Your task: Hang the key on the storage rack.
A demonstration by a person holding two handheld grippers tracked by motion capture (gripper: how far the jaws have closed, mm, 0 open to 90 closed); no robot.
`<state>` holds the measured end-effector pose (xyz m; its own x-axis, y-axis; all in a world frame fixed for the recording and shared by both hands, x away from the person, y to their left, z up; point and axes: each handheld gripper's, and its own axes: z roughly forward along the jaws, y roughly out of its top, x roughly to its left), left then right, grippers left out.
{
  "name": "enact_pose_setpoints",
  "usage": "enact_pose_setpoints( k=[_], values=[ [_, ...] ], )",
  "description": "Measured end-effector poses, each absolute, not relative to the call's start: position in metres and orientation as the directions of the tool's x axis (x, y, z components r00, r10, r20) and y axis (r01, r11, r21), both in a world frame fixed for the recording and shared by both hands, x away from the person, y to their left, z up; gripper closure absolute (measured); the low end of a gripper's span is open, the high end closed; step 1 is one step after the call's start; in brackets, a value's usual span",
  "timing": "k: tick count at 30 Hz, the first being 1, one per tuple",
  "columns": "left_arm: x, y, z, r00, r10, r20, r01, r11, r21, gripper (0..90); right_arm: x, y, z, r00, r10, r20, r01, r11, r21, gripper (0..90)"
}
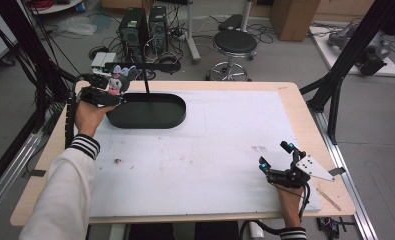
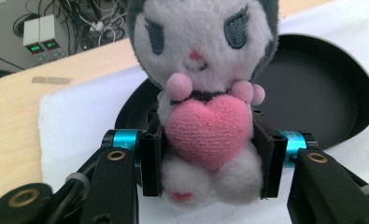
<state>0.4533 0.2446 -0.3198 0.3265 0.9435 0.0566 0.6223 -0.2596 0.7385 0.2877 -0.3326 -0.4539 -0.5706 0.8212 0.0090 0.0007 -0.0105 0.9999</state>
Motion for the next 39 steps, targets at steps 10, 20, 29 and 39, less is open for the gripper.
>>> enact_pose_setpoints(
  k=[10,20,29,39],
  values=[
    [0.458,0.239,-0.327,0.328,0.94,0.097,0.634,-0.295,0.715,54.7,0.288,-0.332,-0.454,-0.569,0.822,0.009,0.001,-0.01,1.0,0.9],
    [0.467,0.229,-0.343,0.322,0.93,0.176,0.673,-0.356,0.648,54.7,0.287,-0.333,-0.454,-0.571,0.821,0.013,0.007,-0.011,1.0,0.9],
    [0.469,0.226,-0.348,0.389,0.903,0.181,0.644,-0.407,0.648,48.2,0.287,-0.333,-0.454,-0.572,0.82,0.014,0.008,-0.011,1.0,0.9],
    [0.432,0.232,-0.343,0.584,0.805,0.106,0.349,-0.366,0.863,5.8,0.287,-0.333,-0.454,-0.571,0.821,0.008,0.004,-0.007,1.0,0.9]
  ],
)
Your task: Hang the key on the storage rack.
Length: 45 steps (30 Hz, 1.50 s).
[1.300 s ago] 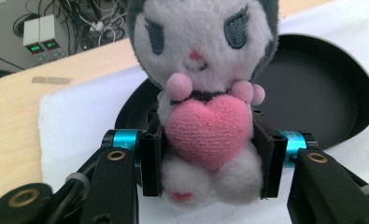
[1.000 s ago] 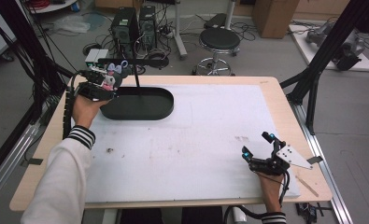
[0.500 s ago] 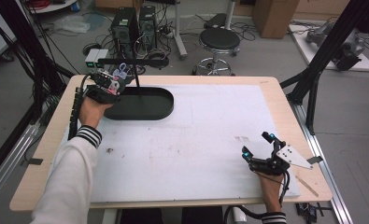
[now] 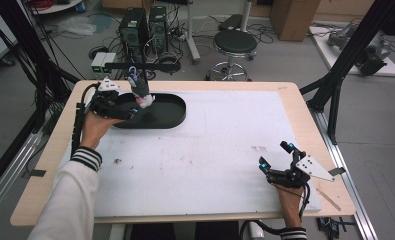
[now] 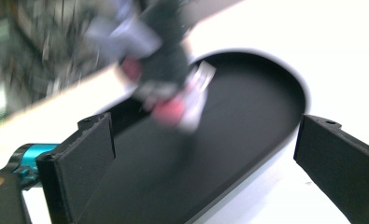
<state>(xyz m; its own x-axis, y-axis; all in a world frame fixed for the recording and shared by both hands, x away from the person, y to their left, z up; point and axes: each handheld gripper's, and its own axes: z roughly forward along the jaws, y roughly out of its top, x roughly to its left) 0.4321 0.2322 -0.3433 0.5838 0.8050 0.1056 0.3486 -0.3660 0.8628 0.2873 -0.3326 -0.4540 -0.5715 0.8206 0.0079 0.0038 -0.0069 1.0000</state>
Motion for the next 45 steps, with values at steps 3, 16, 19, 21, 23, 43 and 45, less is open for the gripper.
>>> enact_pose_setpoints(
  k=[3,16,19,21,23,43,45],
  values=[
    [0.415,0.238,-0.341,0.624,0.776,0.094,0.249,-0.312,0.917,5.8,0.287,-0.333,-0.454,-0.572,0.82,0.013,0.004,-0.013,1.0,0.9],
    [0.317,0.27,-0.373,0.632,0.774,0.047,0.107,-0.147,0.983,1.7,0.287,-0.332,-0.454,-0.572,0.82,0.005,0.004,-0.004,1.0,0.9],
    [0.309,0.273,-0.384,0.63,0.775,0.041,0.103,-0.136,0.985,1.7,0.288,-0.332,-0.454,-0.57,0.822,0.0,-0.004,-0.003,1.0,0.9],
    [0.303,0.275,-0.394,0.631,0.775,0.025,0.106,-0.118,0.987,1.7,0.287,-0.331,-0.454,-0.571,0.821,0.008,0.006,-0.005,1.0,0.9],
    [0.298,0.276,-0.401,0.619,0.785,0.023,0.101,-0.108,0.989,1.7,0.287,-0.331,-0.454,-0.568,0.823,0.007,0.006,-0.004,1.0,0.9],
    [0.261,0.286,-0.452,0.571,0.821,0.001,0.007,-0.006,1.0,1.7,0.286,-0.331,-0.454,-0.569,0.822,0.001,-0.004,-0.004,1.0,0.9],
    [0.259,0.286,-0.453,0.561,0.828,0.005,-0.005,-0.003,1.0,1.7,0.286,-0.332,-0.454,-0.568,0.823,-0.002,-0.009,-0.004,1.0,0.9]
  ],
)
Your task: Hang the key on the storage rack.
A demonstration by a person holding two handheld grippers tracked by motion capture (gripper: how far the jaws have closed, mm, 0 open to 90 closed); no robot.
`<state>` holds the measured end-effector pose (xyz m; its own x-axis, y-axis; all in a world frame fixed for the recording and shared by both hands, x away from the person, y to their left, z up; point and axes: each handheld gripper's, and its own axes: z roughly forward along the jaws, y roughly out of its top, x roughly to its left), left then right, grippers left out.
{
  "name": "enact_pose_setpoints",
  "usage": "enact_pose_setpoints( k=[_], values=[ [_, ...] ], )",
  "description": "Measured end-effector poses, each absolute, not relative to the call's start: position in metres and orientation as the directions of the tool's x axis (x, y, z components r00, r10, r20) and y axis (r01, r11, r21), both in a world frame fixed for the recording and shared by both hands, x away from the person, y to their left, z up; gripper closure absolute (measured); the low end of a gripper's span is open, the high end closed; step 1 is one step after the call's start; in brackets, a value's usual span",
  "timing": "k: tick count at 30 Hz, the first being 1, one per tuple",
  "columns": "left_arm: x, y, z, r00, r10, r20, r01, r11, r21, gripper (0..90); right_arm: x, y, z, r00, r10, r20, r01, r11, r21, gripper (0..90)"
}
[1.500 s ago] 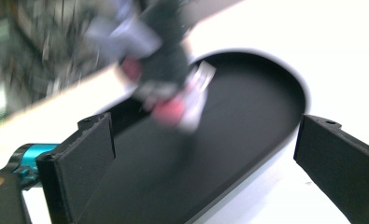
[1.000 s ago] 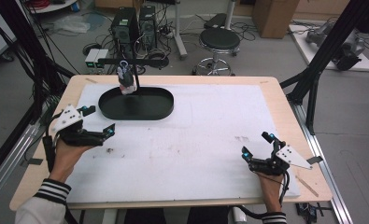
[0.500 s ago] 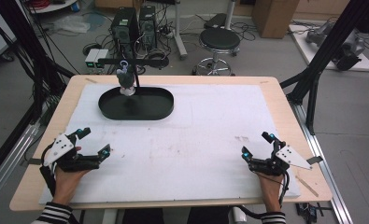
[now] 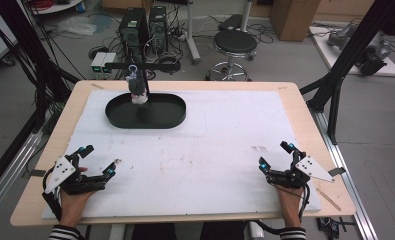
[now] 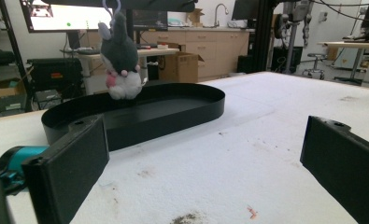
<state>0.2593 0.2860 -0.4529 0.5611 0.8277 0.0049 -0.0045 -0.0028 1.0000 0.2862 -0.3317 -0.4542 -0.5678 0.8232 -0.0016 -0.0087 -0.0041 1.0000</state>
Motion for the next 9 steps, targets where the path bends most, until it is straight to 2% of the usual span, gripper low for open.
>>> enact_pose_setpoints(
  k=[9],
  values=[
    [0.2604,0.2843,-0.4525,0.555,0.832,0.012,0.005,-0.018,1.0,1.7,0.2858,-0.3316,-0.4542,-0.566,0.824,0.002,-0.006,-0.006,1.0,0.9]
  ],
)
